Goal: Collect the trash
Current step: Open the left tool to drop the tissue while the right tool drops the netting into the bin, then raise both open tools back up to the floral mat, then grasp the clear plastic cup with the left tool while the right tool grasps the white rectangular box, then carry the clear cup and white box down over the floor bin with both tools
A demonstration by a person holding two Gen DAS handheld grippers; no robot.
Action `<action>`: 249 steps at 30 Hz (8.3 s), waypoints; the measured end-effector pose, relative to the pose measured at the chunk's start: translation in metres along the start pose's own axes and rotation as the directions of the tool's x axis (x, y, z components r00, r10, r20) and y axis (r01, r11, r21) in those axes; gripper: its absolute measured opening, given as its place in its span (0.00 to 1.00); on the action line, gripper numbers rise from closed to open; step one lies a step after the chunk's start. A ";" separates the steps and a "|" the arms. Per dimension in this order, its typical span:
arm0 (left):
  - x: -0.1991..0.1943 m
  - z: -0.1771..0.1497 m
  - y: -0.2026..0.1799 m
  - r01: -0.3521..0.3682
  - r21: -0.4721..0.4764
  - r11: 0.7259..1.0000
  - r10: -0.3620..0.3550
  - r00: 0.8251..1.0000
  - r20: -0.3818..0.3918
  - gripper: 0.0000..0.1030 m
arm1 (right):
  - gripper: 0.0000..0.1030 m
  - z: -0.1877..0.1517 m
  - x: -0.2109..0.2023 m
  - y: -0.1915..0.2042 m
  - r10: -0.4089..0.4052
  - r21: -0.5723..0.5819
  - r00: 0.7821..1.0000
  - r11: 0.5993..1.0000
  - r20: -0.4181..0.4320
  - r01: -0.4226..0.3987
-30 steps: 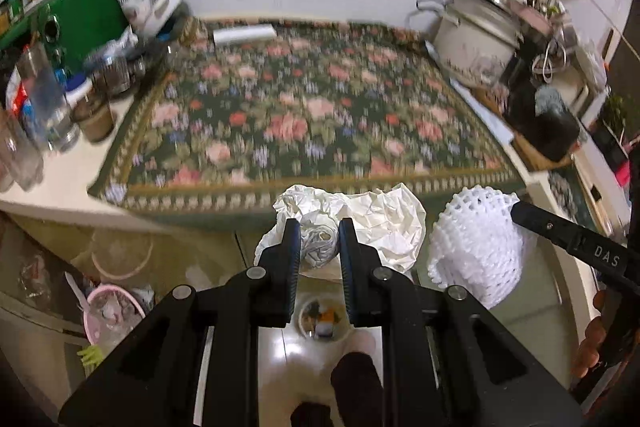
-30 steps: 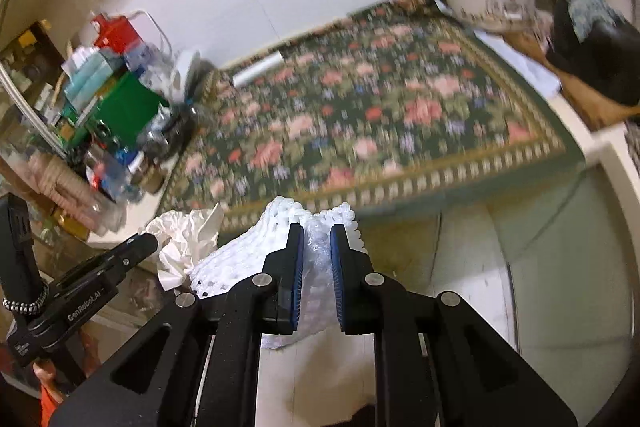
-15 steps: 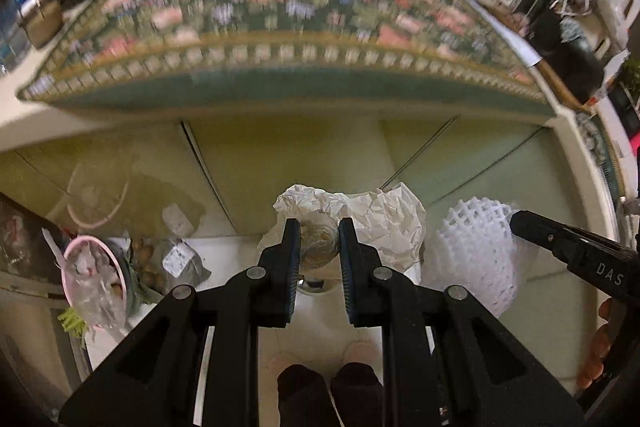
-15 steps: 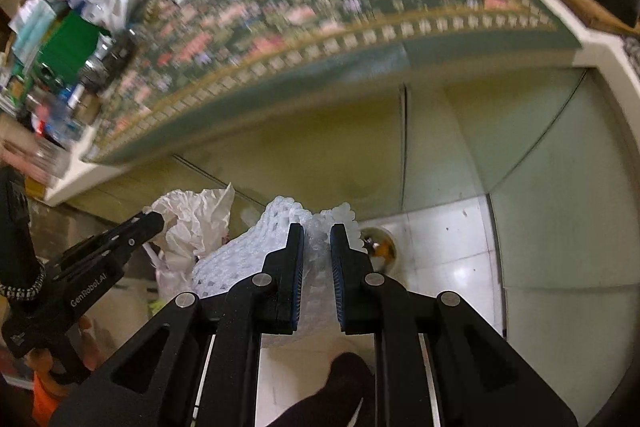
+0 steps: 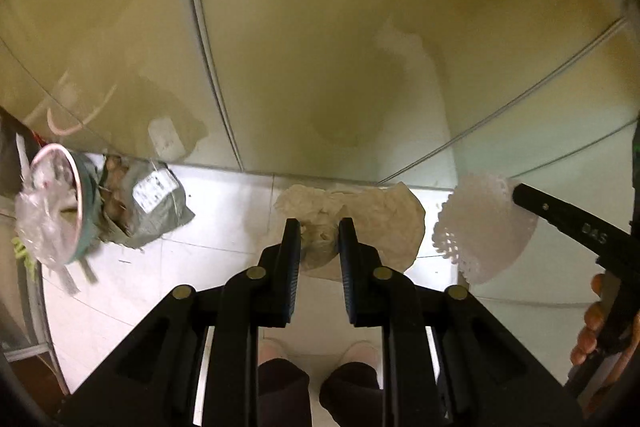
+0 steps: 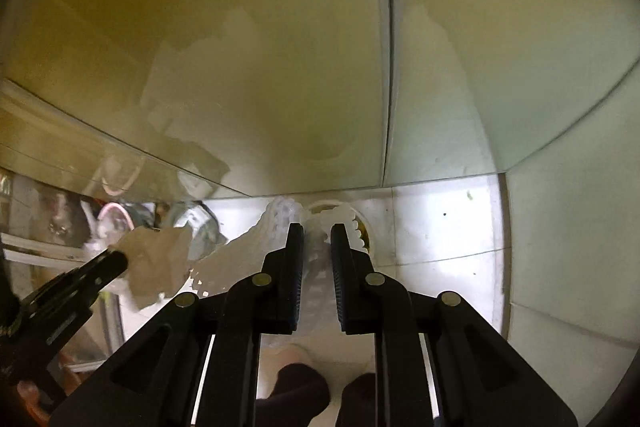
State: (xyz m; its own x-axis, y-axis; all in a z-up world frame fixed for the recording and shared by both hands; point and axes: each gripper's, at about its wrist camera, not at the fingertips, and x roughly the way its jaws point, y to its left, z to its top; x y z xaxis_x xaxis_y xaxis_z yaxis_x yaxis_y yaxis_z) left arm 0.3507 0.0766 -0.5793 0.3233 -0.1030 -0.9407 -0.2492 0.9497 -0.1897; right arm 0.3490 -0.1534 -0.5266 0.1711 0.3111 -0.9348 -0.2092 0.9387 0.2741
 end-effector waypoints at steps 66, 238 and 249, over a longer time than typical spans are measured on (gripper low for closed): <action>-0.443 0.096 -0.121 -0.024 0.036 0.999 0.004 0.880 0.475 0.42 | 0.39 0.065 -0.455 0.080 0.178 -0.282 0.854 0.959 0.489 -0.038; -0.280 0.054 -0.114 0.022 0.114 0.993 -0.048 0.973 0.225 0.46 | 0.47 0.011 -0.257 0.031 0.105 -0.110 0.994 0.989 0.022 -0.102; -0.075 0.021 -0.039 -0.031 0.077 0.997 0.023 0.994 0.105 0.46 | 0.47 -0.032 -0.036 -0.017 0.076 0.107 0.987 0.992 -0.141 -0.061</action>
State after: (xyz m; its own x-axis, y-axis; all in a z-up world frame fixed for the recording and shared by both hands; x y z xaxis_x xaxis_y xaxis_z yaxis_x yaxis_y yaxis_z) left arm 0.3551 0.0539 -0.4954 0.4116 -0.0499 -0.9100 -0.1879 0.9724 -0.1384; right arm 0.3155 -0.1851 -0.5046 0.0177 0.3578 -0.9336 -0.1151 0.9283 0.3535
